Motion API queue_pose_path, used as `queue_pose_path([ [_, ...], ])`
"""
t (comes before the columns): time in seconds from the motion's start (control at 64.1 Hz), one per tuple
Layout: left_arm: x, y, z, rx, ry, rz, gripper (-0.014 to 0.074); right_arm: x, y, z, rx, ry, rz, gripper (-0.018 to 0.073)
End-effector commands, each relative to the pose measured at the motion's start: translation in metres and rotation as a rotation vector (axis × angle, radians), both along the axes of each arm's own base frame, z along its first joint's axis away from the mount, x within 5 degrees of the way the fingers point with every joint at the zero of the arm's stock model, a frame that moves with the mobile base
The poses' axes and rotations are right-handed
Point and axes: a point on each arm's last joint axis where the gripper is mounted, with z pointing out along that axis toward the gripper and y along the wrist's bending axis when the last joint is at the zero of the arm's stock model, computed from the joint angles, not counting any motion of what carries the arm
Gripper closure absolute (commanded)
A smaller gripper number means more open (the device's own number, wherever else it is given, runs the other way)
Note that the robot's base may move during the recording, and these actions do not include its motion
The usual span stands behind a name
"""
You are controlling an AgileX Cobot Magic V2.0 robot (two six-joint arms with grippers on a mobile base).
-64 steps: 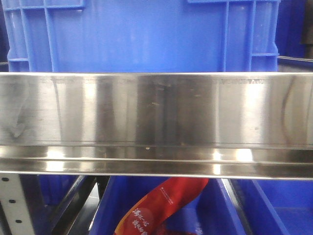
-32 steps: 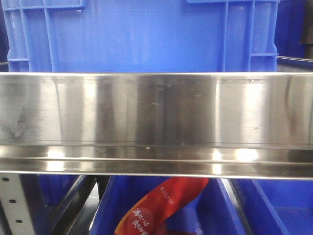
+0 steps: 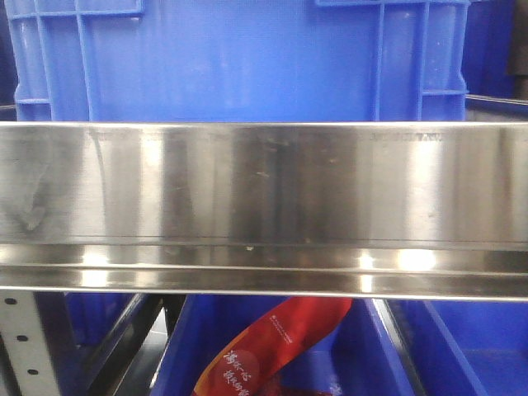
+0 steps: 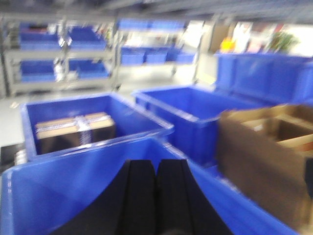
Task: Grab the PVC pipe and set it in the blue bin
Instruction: 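Open both grippers to drop the arcs into the blue bin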
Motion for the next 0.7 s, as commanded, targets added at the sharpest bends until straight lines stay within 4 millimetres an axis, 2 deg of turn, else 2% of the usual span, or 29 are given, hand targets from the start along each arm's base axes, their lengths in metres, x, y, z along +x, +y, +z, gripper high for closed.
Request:
queue_pose_path([
  [0.0,-0.018,0.004,-0.015,-0.019,0.003,-0.024,0.0707,-0.01,-0.008,-0.017,-0.015,-0.034,-0.019,0.0719],
  [0.203,-0.048,0.019,-0.077,-0.028,0.061,-0.034,0.0707,-0.043,-0.027,-0.067,-0.012,-0.033,-0.037,0.0713],
  [0.296,-0.056,0.026,-0.092,-0.064,0.01,-0.019,0.0707,-0.056,-0.035,-0.08,0.004,-0.06,-0.046,0.0713],
  [0.374,-0.062,0.032,-0.094,-0.117,-0.075,-0.004,0.0707,-0.066,-0.041,-0.082,0.016,-0.082,-0.048,0.0713],
  [0.515,-0.067,0.035,-0.093,-0.129,-0.094,-0.003,0.0707,-0.075,-0.045,-0.076,0.036,-0.117,-0.049,0.0713],
  [0.686,-0.067,0.035,-0.093,-0.129,-0.094,-0.003,0.0707,-0.075,-0.046,-0.074,0.048,-0.137,-0.053,0.0713],
])
